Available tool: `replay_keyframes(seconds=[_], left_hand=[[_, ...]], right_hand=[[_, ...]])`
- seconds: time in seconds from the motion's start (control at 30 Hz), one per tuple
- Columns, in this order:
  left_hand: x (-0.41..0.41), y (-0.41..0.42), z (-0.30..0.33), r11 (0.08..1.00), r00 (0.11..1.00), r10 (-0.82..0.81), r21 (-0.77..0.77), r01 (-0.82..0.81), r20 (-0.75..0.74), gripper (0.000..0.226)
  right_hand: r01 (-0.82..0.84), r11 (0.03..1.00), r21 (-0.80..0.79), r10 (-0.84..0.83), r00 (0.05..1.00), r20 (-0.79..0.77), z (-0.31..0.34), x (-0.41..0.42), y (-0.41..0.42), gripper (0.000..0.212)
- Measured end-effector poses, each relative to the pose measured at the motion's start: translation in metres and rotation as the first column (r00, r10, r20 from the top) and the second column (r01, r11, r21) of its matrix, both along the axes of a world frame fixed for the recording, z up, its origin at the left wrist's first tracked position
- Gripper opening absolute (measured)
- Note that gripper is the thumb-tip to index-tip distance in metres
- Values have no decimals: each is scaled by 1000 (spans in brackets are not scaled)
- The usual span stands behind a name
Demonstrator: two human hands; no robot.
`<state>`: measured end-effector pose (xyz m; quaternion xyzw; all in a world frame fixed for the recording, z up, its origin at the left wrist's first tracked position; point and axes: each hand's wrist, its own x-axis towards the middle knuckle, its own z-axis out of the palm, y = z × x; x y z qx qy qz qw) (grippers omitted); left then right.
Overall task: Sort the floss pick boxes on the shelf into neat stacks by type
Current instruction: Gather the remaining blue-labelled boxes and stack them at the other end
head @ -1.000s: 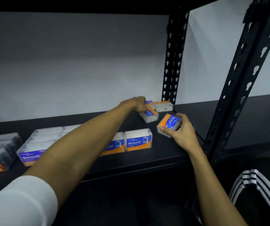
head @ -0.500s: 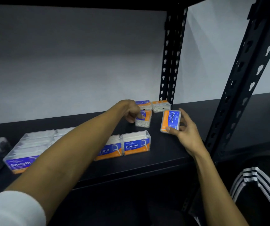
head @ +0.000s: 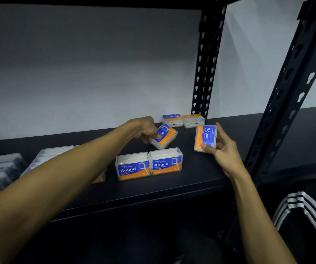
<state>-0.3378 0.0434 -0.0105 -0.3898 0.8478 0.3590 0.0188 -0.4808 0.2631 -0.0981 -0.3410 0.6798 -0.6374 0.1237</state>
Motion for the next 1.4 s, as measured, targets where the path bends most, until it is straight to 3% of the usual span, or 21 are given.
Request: replay_keyframes(seconds=[0.1,0.2,0.33,0.53,0.67,0.77,0.93,1.17,1.23,1.33,1.4], left_hand=[[14,-1,4,998,998,-39,-41,37,-56,35],[30,-7,5,989,987,-125,-93,116,-105,52],[59,-9,11,909,954,-296,-295,296,46,73],[101,-20,14,834,916,-336,-382,398,220,51],[114,-17,14,811,912,-361,-417,409,193,36],[118,-16,14,809,909,-377,-415,415,175,35],[126,-16,15,844,911,-391,-344,412,131,36],[136,0,20,884,922,-369,-262,388,117,36],[136,10,17,883,926,-362,-277,378,108,50],[134,25,12,873,930,-341,-322,367,134,95],[133,32,8,867,928,-337,-332,371,159,106]], right_hand=[[-48,999,11,48,998,-32,5,6,2,82],[-125,989,78,133,985,-113,8,12,4,76],[-159,979,127,174,977,-120,10,14,5,75],[-198,969,151,218,966,-135,14,22,4,74],[-218,963,162,242,959,-149,18,26,-1,68],[-219,952,213,262,944,-200,27,27,-7,65],[-239,850,469,402,870,-286,50,32,-29,54],[-332,742,583,512,841,-172,64,42,-52,45],[-342,730,591,531,829,-177,66,47,-54,40],[-373,698,612,582,793,-180,70,58,-56,38],[-371,692,620,601,771,-210,72,66,-58,41]])
